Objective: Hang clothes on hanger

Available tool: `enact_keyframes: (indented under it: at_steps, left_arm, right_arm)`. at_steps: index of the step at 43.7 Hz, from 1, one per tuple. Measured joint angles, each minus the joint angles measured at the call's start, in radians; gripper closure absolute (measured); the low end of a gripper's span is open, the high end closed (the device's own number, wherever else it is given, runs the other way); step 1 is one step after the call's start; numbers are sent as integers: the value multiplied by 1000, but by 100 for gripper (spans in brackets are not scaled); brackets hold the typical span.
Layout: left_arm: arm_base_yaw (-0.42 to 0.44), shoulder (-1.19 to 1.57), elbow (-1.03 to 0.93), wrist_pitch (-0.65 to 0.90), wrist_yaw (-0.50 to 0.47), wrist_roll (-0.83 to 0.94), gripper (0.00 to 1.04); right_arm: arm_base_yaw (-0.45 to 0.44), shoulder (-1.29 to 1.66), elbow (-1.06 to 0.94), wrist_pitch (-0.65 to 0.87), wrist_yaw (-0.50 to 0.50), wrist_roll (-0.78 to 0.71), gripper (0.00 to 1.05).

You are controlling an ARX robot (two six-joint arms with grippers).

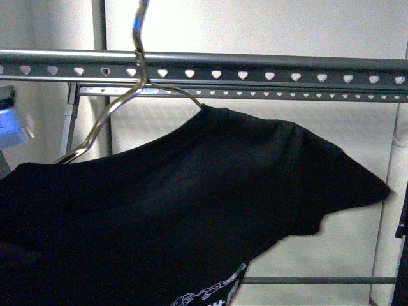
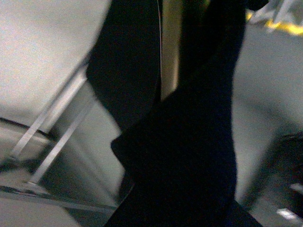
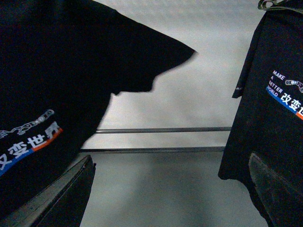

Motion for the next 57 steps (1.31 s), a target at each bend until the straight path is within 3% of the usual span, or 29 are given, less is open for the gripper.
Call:
enact_keyframes:
  at_steps: [8,20,43,44,47,50,55,57]
  left_arm:
    - [-3,151,141,94,-13,313,93]
    - [-48,235,217,215,77,662,93]
    - [-64,236,224,224,83,791,93]
    - [-62,236,224,224,83,793,93]
    - [-60,236,224,224,83,794,93]
    - [-60,236,224,224,80,794,93]
    - [-66,236,224,224,88,796,93]
    - [-66,236,224,224,89,796,93]
  right_arm:
    - [0,0,0,0,0,0,7]
    - [0,0,0,0,0,0,7]
    - [0,0,0,0,0,0,7]
    - [-9,7,2,-7,-33,19,7]
    - [-124,104,57,-92,-333,132,7]
    - [-222,210,105,-88,-528,178,7]
    - [-372,425,249,-23,-806,134,7]
    - [-379,467,289,-15,-843,98,7]
